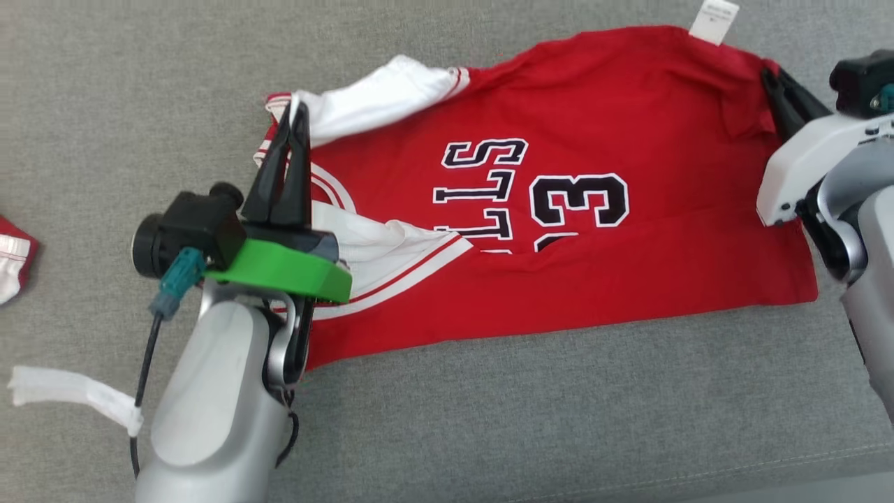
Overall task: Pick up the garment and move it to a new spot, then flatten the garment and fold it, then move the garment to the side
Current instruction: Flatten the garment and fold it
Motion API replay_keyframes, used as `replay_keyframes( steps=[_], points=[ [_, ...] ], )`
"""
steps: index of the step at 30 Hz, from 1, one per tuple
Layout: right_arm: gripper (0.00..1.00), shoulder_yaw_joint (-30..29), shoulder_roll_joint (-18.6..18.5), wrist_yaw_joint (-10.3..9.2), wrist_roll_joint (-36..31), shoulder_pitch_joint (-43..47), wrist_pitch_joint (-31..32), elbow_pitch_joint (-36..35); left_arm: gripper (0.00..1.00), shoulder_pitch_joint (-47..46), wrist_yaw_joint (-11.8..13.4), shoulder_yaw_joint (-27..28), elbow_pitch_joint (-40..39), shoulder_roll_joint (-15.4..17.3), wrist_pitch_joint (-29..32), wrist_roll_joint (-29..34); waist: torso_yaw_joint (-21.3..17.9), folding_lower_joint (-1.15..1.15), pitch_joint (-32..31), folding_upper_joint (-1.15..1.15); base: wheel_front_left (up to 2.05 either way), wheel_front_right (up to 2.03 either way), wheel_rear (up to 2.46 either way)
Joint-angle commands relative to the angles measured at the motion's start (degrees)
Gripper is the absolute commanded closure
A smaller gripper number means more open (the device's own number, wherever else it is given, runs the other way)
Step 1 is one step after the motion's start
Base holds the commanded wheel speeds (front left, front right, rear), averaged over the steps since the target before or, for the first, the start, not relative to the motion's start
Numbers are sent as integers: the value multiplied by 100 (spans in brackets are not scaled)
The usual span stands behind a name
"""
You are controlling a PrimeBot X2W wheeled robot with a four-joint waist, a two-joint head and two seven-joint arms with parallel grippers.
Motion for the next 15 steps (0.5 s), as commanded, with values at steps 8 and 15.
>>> replay_keyframes(
  steps=[8,15],
  points=[
    [100,47,-392,-11,-334,774,260,-33,100,1074,171,59,-146,42,99,-258,153,0,-633,0,0,0,0],
    [100,105,-414,-11,-391,1058,548,-35,100,1280,240,7,58,140,210,-235,194,0,-792,0,0,0,0]
  ],
)
